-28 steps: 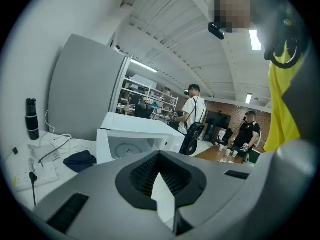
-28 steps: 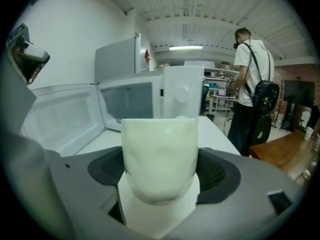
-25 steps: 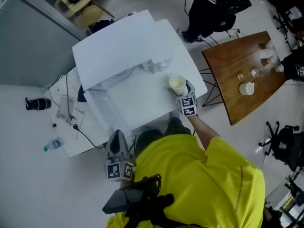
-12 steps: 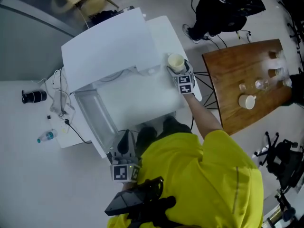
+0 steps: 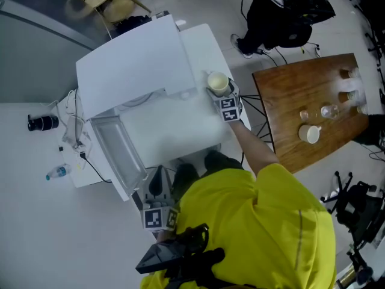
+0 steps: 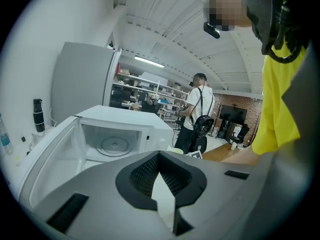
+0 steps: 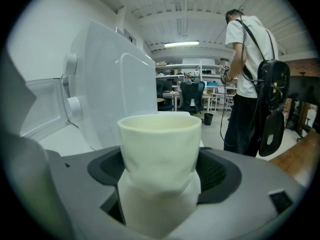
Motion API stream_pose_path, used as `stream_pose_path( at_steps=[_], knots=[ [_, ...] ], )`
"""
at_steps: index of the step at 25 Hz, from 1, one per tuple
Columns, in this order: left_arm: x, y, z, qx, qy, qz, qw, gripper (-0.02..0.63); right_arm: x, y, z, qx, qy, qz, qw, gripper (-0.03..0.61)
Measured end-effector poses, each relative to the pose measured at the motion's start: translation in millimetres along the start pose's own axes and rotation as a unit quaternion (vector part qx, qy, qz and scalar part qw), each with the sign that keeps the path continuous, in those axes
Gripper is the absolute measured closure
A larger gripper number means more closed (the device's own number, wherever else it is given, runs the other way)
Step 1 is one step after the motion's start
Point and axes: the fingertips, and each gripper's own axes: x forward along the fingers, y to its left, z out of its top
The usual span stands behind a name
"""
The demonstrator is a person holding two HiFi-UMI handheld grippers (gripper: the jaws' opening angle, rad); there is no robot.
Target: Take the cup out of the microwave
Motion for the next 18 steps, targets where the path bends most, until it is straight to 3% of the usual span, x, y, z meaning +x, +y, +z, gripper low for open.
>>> stream_pose_path(
  at_steps=[8, 12, 16, 18],
  knots=[
    [0.1, -3.3, -10.1, 0.006, 0.001, -0.005, 1.0000, 0.614, -0.6, -2.6, -11.7, -0.011, 0.014, 0.002, 1.000, 0.135],
    [5.3, 2.5, -13.1, -0.013, 0.000, -0.004, 0.9999, 0.614, -23.8, -7.3, -18.0, 0.027, 0.029, -0.004, 0.999, 0.120],
    [7.0, 13.1, 0.6, -0.035, -0.016, -0.002, 0.9993, 0.614, -101.4, 28.0, -33.7, 0.088, 0.066, 0.060, 0.992, 0.120],
    [4.0, 24.2, 13.4, -0.041, -0.026, 0.002, 0.9988, 0.614, -143.2, 63.6, -21.6, 0.084, 0.065, 0.108, 0.988, 0.170]
  ],
)
